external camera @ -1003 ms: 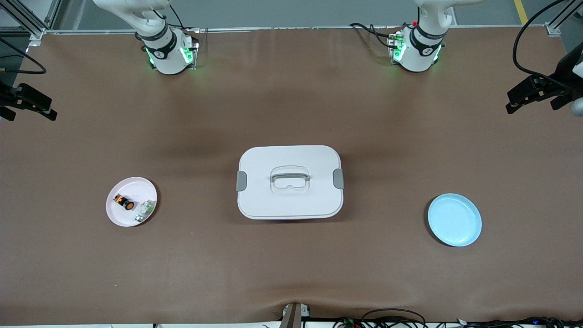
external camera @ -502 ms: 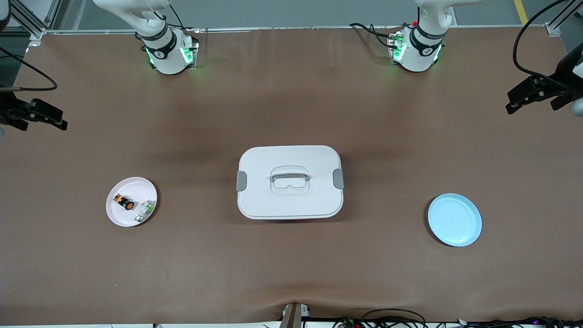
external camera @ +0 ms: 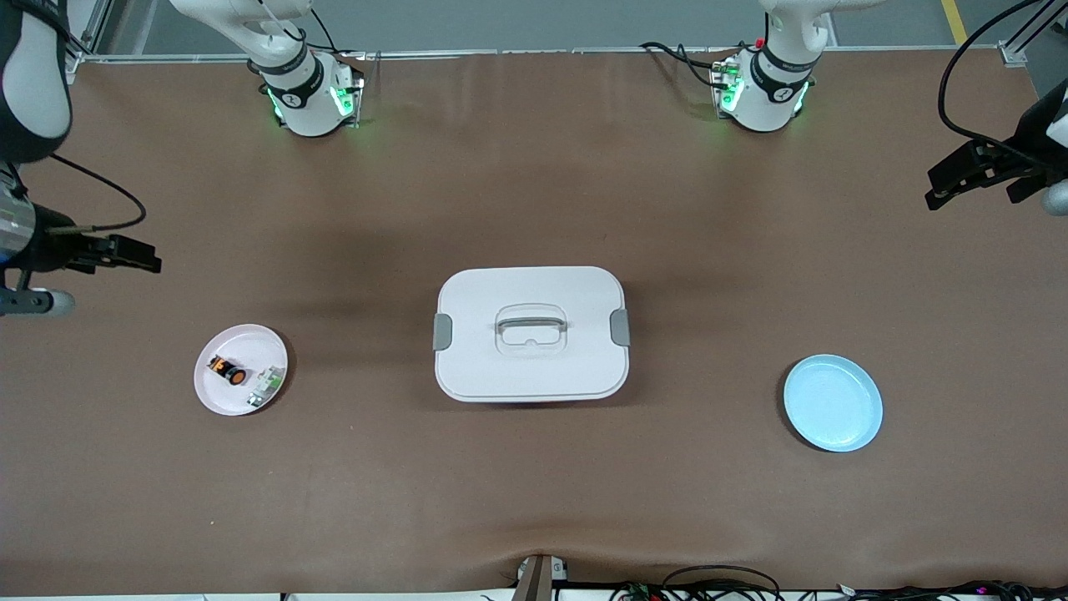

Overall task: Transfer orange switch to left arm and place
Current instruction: 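Move the right gripper toward the white plate with the switch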

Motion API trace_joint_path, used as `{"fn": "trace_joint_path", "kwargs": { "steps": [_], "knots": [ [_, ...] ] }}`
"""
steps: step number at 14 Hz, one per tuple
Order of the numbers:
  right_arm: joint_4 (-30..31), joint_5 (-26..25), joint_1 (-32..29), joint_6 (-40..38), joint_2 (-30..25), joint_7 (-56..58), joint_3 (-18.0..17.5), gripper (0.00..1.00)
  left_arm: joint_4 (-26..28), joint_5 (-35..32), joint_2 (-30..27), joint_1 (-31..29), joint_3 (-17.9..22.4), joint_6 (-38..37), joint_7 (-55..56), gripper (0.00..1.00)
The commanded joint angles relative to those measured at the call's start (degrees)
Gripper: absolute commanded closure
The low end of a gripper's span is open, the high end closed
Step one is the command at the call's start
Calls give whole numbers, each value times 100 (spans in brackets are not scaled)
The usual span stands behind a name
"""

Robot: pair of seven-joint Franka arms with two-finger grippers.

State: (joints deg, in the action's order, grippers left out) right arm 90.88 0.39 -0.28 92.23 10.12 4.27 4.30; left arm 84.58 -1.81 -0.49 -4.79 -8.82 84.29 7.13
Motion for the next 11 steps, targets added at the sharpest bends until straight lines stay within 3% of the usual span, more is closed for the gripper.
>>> {"fn": "trace_joint_path", "kwargs": {
  "steps": [1,6,9,11],
  "knots": [
    [-176,-13,-95,190,463,12,1,0,-38,32,13,13,-49,8,69,0],
    [-159,92,-472,1085,1219,-5,18,0,-29,23,31,49,-58,-1,78,0],
    [-80,1012,-841,1516,1728,-40,18,0,-29,32,22,40,-58,8,78,0],
    [34,1138,-904,1797,1923,-84,18,0,-29,32,22,14,-58,-1,43,0]
  ]
}}
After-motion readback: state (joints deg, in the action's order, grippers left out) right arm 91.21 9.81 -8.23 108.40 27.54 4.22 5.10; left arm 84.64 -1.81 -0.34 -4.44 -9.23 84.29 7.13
